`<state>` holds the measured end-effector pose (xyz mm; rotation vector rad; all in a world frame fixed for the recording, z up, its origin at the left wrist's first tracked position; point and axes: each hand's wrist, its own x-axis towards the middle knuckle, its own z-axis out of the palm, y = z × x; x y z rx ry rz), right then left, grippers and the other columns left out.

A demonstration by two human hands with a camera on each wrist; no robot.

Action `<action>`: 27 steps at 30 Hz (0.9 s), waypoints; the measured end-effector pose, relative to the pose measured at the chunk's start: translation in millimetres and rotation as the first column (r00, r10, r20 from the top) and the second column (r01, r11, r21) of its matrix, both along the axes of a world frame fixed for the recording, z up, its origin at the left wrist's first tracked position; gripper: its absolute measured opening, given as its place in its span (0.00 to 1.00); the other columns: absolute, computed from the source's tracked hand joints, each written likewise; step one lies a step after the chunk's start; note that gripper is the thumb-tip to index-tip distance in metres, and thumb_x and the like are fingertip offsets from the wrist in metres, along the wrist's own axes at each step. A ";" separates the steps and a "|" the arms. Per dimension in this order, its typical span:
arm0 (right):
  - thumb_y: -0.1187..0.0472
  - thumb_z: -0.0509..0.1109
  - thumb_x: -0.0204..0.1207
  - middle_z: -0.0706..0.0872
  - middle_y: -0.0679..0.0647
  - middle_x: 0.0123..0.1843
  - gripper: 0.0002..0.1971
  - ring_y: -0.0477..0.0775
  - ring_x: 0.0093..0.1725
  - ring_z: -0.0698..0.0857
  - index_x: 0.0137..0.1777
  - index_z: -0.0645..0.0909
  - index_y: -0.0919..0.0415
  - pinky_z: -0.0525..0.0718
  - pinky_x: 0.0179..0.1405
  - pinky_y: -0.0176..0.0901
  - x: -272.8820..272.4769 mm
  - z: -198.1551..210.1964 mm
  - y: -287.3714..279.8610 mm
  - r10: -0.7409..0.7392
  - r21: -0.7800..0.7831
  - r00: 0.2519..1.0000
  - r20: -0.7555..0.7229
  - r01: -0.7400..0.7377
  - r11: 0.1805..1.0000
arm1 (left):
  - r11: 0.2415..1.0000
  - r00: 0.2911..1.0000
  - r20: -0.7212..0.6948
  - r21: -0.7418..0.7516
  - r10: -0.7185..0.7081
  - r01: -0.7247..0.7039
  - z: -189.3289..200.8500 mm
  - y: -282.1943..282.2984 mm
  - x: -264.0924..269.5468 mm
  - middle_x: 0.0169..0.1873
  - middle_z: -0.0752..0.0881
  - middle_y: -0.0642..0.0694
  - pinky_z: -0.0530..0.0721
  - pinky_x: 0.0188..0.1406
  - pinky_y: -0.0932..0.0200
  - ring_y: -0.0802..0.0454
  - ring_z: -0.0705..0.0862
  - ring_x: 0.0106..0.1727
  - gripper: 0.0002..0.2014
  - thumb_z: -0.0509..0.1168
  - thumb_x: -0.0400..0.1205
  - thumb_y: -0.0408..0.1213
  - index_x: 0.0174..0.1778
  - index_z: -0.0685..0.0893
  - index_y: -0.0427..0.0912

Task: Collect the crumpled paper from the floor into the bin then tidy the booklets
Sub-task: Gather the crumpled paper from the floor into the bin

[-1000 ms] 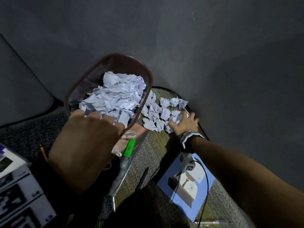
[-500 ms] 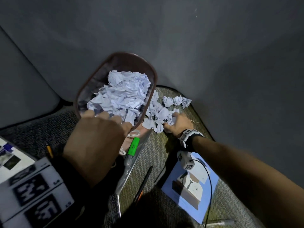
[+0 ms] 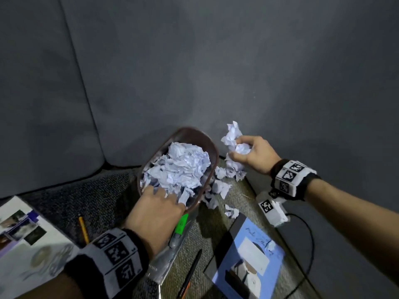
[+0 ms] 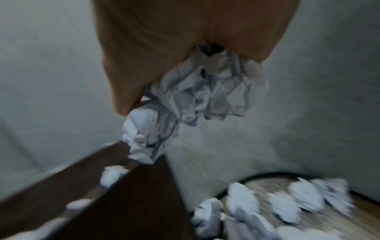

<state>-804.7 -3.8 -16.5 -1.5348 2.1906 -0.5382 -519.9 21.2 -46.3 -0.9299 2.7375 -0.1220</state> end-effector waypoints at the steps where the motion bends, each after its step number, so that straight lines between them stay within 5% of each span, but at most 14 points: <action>1: 0.48 0.79 0.67 0.89 0.50 0.44 0.12 0.58 0.42 0.87 0.47 0.84 0.50 0.81 0.41 0.42 17.8 17.4 -2.7 0.097 0.040 0.995 0.020 -0.098 0.994 | 1.000 1.000 -0.013 0.011 -0.020 0.021 1.9 -0.4 2.5 0.62 0.79 0.44 0.68 0.60 0.44 0.42 0.76 0.63 0.14 0.54 0.84 0.36 0.64 0.75 0.49; 4: 0.42 0.76 0.68 0.85 0.45 0.30 0.13 0.47 0.28 0.83 0.46 0.83 0.47 0.80 0.31 0.39 71.1 51.1 -22.5 0.394 0.260 0.914 -0.097 -0.359 0.897 | 0.999 0.999 -0.022 0.031 -0.032 0.033 8.4 -2.6 11.4 0.64 0.78 0.43 0.67 0.62 0.44 0.41 0.74 0.65 0.16 0.54 0.83 0.33 0.66 0.74 0.47; 7: 0.43 0.75 0.68 0.84 0.44 0.22 0.18 0.37 0.22 0.81 0.52 0.85 0.54 0.80 0.25 0.31 118.1 44.2 -46.0 0.589 0.502 0.788 -0.180 -0.441 0.744 | 0.996 0.998 -0.024 0.057 -0.065 0.066 9.1 0.9 16.3 0.62 0.79 0.42 0.67 0.59 0.46 0.41 0.75 0.64 0.15 0.54 0.83 0.33 0.64 0.76 0.45; 10: 0.38 0.77 0.62 0.90 0.52 0.38 0.27 0.53 0.42 0.88 0.51 0.86 0.60 0.88 0.48 0.46 138.0 10.2 -61.1 0.671 0.678 0.719 -0.180 -0.403 0.614 | 0.994 0.995 -0.027 0.046 -0.100 0.101 16.0 2.2 17.6 0.50 0.86 0.42 0.72 0.52 0.46 0.41 0.81 0.53 0.10 0.65 0.76 0.36 0.52 0.83 0.46; 12: 0.38 0.78 0.62 0.88 0.53 0.41 0.26 0.58 0.45 0.86 0.49 0.86 0.60 0.86 0.54 0.53 143.6 -7.1 -67.4 0.685 0.718 0.707 -0.174 -0.385 0.579 | 0.992 0.993 -0.032 0.045 -0.118 0.119 12.2 1.9 19.2 0.55 0.84 0.41 0.68 0.58 0.47 0.41 0.78 0.59 0.12 0.58 0.80 0.34 0.58 0.81 0.44; 17: 0.43 0.73 0.71 0.78 0.54 0.72 0.33 0.59 0.67 0.78 0.74 0.74 0.56 0.76 0.64 0.44 151.5 -21.1 -69.0 0.716 0.742 0.674 -0.180 -0.385 0.549 | 0.991 0.990 -0.049 0.021 -0.134 0.135 5.2 -3.7 18.1 0.63 0.80 0.42 0.65 0.62 0.45 0.42 0.74 0.65 0.17 0.53 0.82 0.31 0.65 0.75 0.46; 23: 0.34 0.61 0.77 0.75 0.54 0.75 0.31 0.60 0.72 0.74 0.72 0.72 0.55 0.74 0.65 0.51 145.7 15.5 -62.1 0.681 0.776 0.731 0.024 -0.443 0.448 | 0.988 0.988 -0.069 0.055 -0.139 0.142 12.6 -4.3 18.8 0.65 0.78 0.41 0.64 0.64 0.47 0.43 0.73 0.68 0.17 0.50 0.84 0.32 0.68 0.73 0.47; 27: 0.33 0.55 0.79 0.65 0.50 0.82 0.33 0.55 0.80 0.64 0.80 0.63 0.47 0.63 0.74 0.58 146.4 44.8 -56.9 0.562 0.719 0.815 0.138 -0.473 0.510 | 0.991 0.989 -0.086 0.045 -0.119 0.123 10.9 -5.8 18.8 0.63 0.79 0.45 0.65 0.61 0.48 0.43 0.75 0.65 0.16 0.51 0.84 0.34 0.65 0.74 0.48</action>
